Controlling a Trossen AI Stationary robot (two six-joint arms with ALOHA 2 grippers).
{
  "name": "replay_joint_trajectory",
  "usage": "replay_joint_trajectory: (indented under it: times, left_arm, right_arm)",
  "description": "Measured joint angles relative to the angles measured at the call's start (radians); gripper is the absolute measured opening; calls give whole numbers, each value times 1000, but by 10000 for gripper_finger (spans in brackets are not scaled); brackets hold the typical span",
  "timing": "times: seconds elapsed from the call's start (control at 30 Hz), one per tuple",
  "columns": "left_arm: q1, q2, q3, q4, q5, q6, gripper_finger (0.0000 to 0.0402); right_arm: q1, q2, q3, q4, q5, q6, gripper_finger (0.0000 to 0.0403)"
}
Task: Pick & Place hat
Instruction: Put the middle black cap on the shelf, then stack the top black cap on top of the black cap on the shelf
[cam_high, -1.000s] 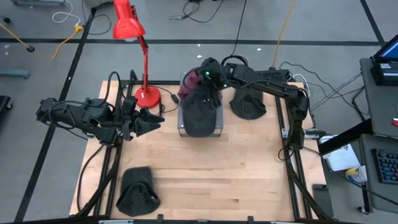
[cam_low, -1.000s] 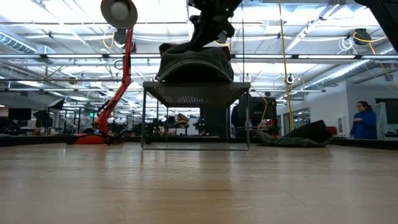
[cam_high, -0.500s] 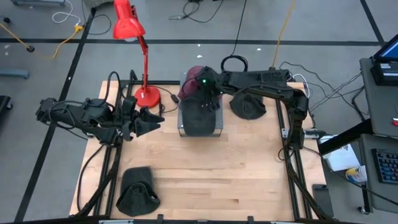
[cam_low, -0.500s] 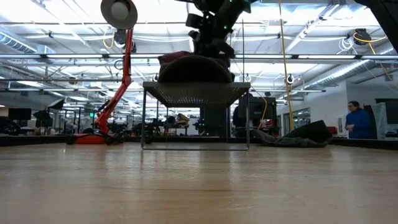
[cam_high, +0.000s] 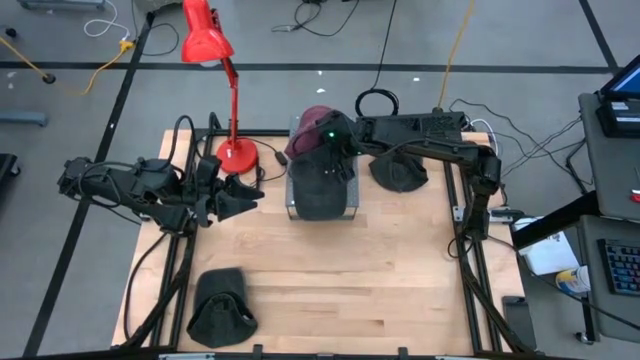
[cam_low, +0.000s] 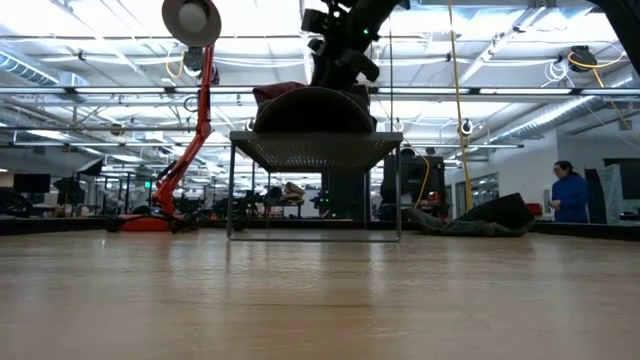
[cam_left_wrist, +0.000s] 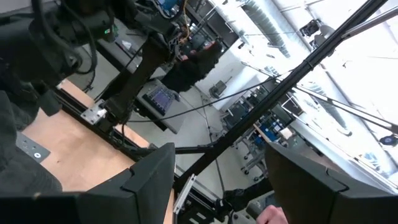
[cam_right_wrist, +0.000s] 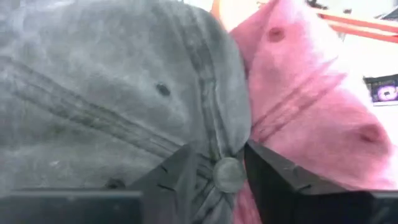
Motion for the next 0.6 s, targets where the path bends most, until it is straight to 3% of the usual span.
replay_joint_trajectory:
  times: [0.27, 0.6]
  left_arm:
    - [0, 0, 0, 1, -1, -5, 255]
    - [0, 0, 0, 2, -1, -43, 255]
  right_arm:
    - [5, -29, 1, 39, 44, 144, 201]
    - [50, -144, 0, -124, 120, 714, 221]
